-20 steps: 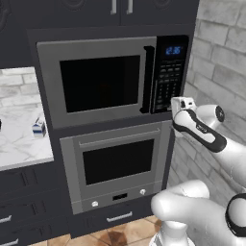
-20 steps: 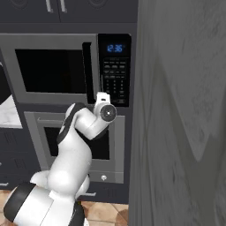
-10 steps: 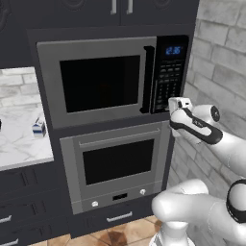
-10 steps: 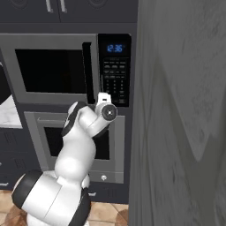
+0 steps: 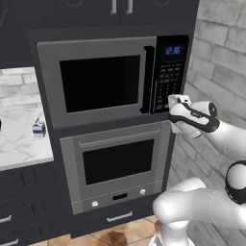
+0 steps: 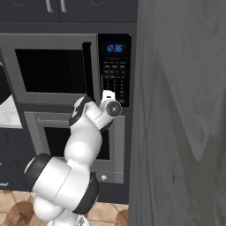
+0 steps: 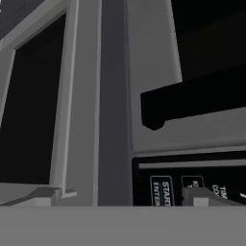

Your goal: Place the microwavable item in the microwave. Then, close the microwave door and press the start button.

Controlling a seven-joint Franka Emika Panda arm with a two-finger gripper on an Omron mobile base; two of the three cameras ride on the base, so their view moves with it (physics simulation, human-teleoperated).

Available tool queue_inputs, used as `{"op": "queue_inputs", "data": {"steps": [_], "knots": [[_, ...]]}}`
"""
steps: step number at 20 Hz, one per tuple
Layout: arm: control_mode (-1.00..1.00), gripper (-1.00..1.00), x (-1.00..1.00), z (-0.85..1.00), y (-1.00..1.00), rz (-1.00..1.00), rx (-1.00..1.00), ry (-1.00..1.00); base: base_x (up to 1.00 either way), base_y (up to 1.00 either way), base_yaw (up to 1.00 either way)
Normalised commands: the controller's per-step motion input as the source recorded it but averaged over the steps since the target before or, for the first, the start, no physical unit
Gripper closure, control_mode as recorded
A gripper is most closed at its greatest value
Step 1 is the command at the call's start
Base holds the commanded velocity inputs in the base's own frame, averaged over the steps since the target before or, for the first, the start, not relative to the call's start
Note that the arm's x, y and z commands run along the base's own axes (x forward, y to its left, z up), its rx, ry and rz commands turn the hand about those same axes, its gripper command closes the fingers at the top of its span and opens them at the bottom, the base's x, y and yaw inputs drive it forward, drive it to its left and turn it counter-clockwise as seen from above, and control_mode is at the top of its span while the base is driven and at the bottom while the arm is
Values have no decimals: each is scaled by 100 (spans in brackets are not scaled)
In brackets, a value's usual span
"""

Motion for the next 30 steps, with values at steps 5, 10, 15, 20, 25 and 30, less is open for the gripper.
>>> {"op": "queue_inputs", "data": {"steps": [5, 10, 15, 20, 25, 30], "knots": [[-100, -100, 30, -17, -9, 0, 0, 2, 0, 0, 0], [-100, -100, 30, -37, 0, 0, 0, 5, 0, 0, 0], [-100, -100, 22, -38, 0, 0, 0, 5, 0, 0, 0], [-100, -100, 19, -6, 0, 0, 0, 0, 0, 0, 0], [-100, -100, 12, 0, 0, 0, 0, -5, 0, 0, 0], [-100, -100, 12, 1, 0, 0, 0, -7, 0, 0, 0]]}}
